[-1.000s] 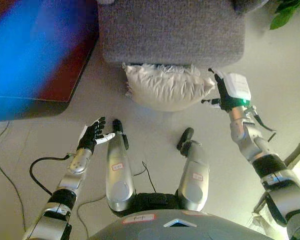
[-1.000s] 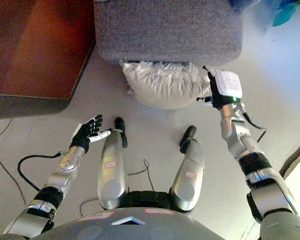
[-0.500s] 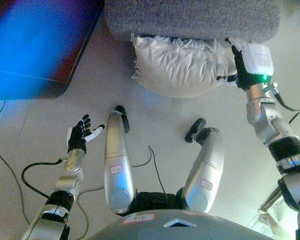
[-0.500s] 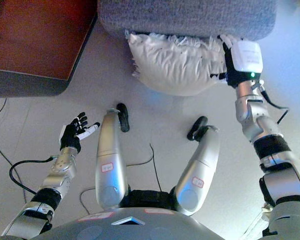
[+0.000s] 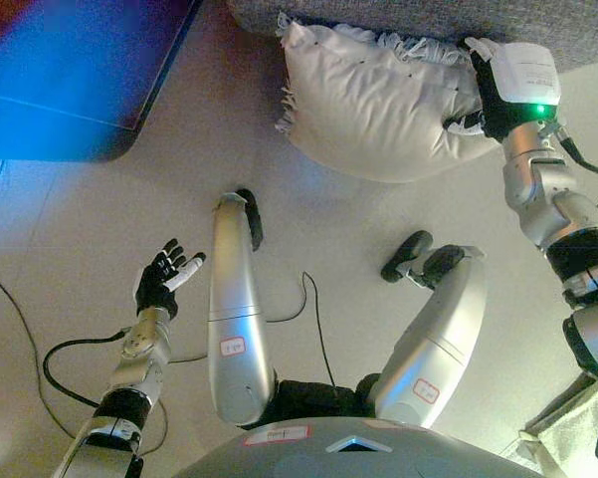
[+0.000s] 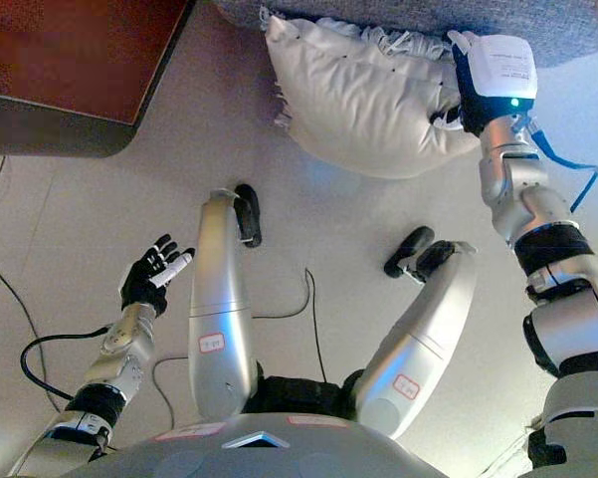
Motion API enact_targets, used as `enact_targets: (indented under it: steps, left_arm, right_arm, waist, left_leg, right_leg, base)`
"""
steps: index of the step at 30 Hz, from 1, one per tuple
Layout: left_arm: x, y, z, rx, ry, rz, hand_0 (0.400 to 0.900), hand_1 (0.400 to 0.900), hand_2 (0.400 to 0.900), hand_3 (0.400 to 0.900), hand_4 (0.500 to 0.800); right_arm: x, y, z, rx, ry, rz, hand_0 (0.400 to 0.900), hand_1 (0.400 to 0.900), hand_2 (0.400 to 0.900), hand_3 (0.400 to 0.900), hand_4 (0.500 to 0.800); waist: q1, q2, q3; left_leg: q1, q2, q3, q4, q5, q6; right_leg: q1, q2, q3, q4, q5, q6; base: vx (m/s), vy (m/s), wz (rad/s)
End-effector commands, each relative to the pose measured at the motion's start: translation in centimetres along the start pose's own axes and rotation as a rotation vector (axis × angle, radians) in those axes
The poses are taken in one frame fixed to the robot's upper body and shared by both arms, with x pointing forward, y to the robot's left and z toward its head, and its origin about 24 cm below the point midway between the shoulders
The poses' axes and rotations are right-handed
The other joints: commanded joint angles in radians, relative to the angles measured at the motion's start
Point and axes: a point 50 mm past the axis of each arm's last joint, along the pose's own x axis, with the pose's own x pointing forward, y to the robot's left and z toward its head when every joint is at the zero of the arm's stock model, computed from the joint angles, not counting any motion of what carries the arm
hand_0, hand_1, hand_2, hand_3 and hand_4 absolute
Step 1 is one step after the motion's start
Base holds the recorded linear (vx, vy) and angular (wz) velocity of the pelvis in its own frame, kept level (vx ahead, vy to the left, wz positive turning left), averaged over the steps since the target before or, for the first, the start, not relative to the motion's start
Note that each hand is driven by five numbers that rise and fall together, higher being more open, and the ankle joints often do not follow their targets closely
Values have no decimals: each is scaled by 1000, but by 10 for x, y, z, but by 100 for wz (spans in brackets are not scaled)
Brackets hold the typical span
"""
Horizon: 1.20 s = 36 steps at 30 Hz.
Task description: Pick up the pillow and put it on the sofa.
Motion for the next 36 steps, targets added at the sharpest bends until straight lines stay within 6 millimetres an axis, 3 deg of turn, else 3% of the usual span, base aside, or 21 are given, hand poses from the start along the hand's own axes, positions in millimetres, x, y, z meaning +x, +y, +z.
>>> enact_targets:
  steps: [1, 10, 14, 15, 16, 21, 27, 30, 36]
  left_arm:
    - [-14, 18, -11, -11, -2, 40, 900, 900, 900, 900, 800]
    - [-22, 20, -21, 19, 19, 2, 900, 900, 900, 900, 800]
    - [-25, 21, -24, 32, 27, -10, 900, 900, 900, 900, 800]
    - [-25, 21, -23, 37, 29, -15, 900, 900, 900, 900, 800]
    - [-25, 21, -23, 41, 31, -19, 900, 900, 900, 900, 800]
    - [-32, 25, -31, 55, 50, -27, 900, 900, 900, 900, 800]
    - [-37, 21, -36, 63, 60, -38, 900, 900, 900, 900, 800]
    - [-37, 19, -37, 59, 62, -34, 900, 900, 900, 900, 800]
    - [-40, 19, -44, 60, 76, -13, 900, 900, 900, 900, 800]
  right_arm:
    - [16, -54, -27, -29, 101, -108, 900, 900, 900, 900, 800]
    - [32, -62, -31, -77, 204, -38, 900, 900, 900, 900, 800]
    - [34, -49, -32, -4, 302, 228, 900, 900, 900, 900, 800]
    - [34, -45, -31, 25, 317, 272, 590, 590, 590, 590, 614]
    - [34, -44, -29, 70, 319, 280, 400, 400, 400, 400, 500]
    - [39, -44, -18, 203, 296, 316, 400, 400, 400, 400, 500]
    - [37, -42, -19, 370, 295, 317, 400, 400, 400, 400, 500]
    - [35, -36, -16, 593, 285, 314, 400, 400, 400, 400, 500]
    - [31, -25, -7, 854, 223, 311, 400, 400, 400, 400, 500]
  waist:
    - [45, 52, -3]
    - [92, 77, -3]
    - [111, 86, -3]
    - [115, 87, -3]
    - [118, 90, -3]
    - [132, 93, -3]
    - [133, 91, -3]
    - [129, 93, -3]
    - [117, 92, -3]
  left_leg:
    - [68, 44, -52, 61, -127, 34]
    - [61, 30, -61, 57, -99, 36]
    - [72, 24, -62, 43, -88, 34]
    - [78, 25, -62, 36, -84, 33]
    - [81, 26, -61, 31, -79, 32]
    - [95, 24, -64, 25, -65, 25]
    - [115, 30, -61, -3, -48, 23]
    - [128, 30, -54, -22, -41, 22]
    - [171, 40, -36, -66, -29, 15]
  right_leg:
    - [-18, -5, -13, 25, -30, -20]
    - [-13, -19, -22, 27, -18, -21]
    - [-1, -22, -25, 24, -15, -21]
    - [4, -24, -25, 22, -15, -22]
    - [7, -25, -24, 22, -13, -22]
    - [29, -23, -20, 15, -6, -22]
    - [54, -19, -26, -10, 8, -22]
    - [70, -11, -30, -29, 15, -22]
    - [114, 0, -36, -70, 29, -18]
  base:
    - [12, 1, 12]
    - [14, 7, 10]
    - [21, 1, 9]
    - [30, -3, 9]
    - [35, 6, 7]
    - [39, 11, 1]
    - [14, 2, -1]
    - [3, 6, -1]
    - [12, 20, -6]
